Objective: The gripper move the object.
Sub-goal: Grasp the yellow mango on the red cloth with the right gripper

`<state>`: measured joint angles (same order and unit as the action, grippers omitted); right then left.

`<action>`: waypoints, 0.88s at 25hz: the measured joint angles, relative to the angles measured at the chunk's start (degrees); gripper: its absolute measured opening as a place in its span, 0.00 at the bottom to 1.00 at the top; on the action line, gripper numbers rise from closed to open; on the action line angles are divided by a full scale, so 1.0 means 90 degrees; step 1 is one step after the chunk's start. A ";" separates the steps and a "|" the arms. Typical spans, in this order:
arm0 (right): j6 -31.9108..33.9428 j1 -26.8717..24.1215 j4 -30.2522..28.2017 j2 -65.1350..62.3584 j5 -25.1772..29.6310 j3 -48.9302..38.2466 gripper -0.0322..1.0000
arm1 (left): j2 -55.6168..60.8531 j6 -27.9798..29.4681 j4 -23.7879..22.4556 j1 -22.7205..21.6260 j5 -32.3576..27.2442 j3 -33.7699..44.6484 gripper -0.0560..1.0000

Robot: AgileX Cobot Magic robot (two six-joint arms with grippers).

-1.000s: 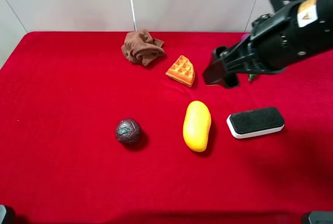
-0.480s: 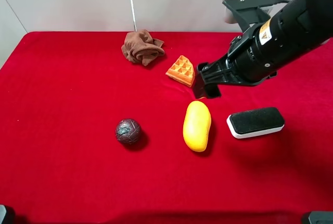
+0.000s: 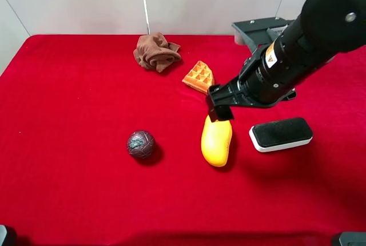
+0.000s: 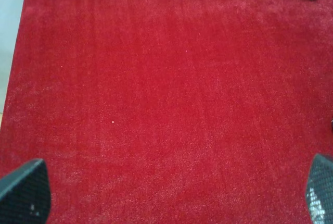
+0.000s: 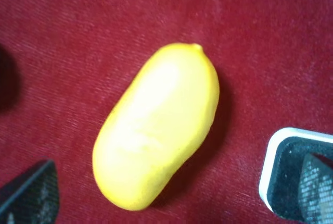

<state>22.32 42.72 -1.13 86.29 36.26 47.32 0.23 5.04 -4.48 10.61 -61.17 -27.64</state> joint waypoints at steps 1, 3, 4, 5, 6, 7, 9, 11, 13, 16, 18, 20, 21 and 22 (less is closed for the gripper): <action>0.0002 0.0000 -0.0016 0.0030 0.0012 0.0000 0.70 | 0.0000 0.0000 -0.0005 0.0000 0.0000 0.0000 0.98; 0.0024 0.0000 -0.0021 0.0100 0.0019 0.0000 0.70 | 0.0000 0.0000 -0.0012 0.0000 0.0000 0.0000 0.98; 0.0024 0.0005 -0.0021 0.0129 0.0019 0.0000 0.70 | 0.0000 0.0000 -0.0014 0.0000 0.0000 0.0000 0.98; 0.0029 0.0023 -0.0029 0.0150 0.0026 0.0000 0.70 | 0.0000 0.0000 -0.0014 0.0000 0.0000 0.0000 0.98; 0.0029 0.0037 -0.0029 0.0180 0.0026 0.0000 0.70 | 0.0000 0.0000 -0.0014 0.0000 0.0000 0.0000 0.98; 0.0029 0.0054 -0.0029 0.0202 0.0026 0.0000 0.70 | 0.0000 0.0000 -0.0014 0.0000 0.0000 0.0000 0.98; 0.0029 0.0113 -0.0038 0.0240 0.0026 0.0000 0.70 | 0.0000 0.0000 -0.0014 0.0000 0.0000 0.0000 0.98; 0.0029 0.0141 -0.0055 0.0280 0.0026 0.0000 0.70 | 0.0000 0.0000 -0.0014 0.0000 0.0000 0.0000 0.98; 0.0029 0.0184 -0.0060 0.0358 0.0020 0.0000 0.70 | 0.0000 0.0000 -0.0019 0.0000 0.0000 0.0000 0.98; 0.0029 0.0190 -0.0045 0.0503 -0.0049 0.0002 0.70 | 0.0000 -0.0006 -0.0019 0.0000 0.0000 0.0000 0.98; 0.0029 0.0190 -0.0043 0.0601 -0.0134 0.0002 0.70 | 0.0000 -0.0006 -0.0019 0.0000 0.0000 0.0000 0.98; 0.0029 0.0190 -0.0043 0.0678 -0.0196 0.0002 0.70 | 0.0000 -0.0006 -0.0019 0.0000 0.0000 0.0000 0.98; 0.0029 0.0190 -0.0043 0.0718 -0.0245 0.0002 0.70 | 0.0000 -0.0006 -0.0019 0.0000 0.0000 0.0000 0.98; 0.0029 0.0190 -0.0043 0.0759 -0.0295 0.0002 0.70 | 0.0000 -0.0006 -0.0019 0.0000 0.0000 0.0000 0.98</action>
<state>22.58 44.43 -1.52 93.12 33.61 47.34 0.23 4.98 -4.65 10.61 -61.17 -27.64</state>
